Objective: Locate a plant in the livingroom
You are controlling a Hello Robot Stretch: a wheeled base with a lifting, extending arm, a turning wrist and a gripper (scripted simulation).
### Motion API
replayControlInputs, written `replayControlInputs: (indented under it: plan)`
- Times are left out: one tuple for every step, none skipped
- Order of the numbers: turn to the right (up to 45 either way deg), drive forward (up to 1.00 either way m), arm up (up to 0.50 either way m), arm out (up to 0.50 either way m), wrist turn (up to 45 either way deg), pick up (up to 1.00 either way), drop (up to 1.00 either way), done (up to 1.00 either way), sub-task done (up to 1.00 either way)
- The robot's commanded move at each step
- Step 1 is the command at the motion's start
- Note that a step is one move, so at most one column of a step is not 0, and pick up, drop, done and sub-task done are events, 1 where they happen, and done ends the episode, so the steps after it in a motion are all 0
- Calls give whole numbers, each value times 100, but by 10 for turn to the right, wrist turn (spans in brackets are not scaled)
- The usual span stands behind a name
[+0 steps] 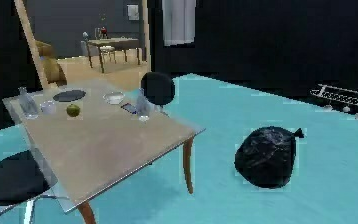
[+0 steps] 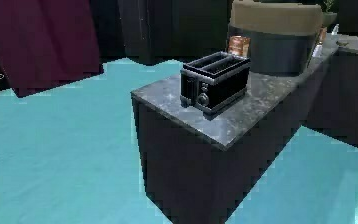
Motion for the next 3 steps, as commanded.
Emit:
replayControlInputs:
  plan:
    - [420,0,0,0,0,0,0,0,0]
    - [0,10,0,0,0,0,0,0,0]
    - [30,0,0,0,0,0,0,0,0]
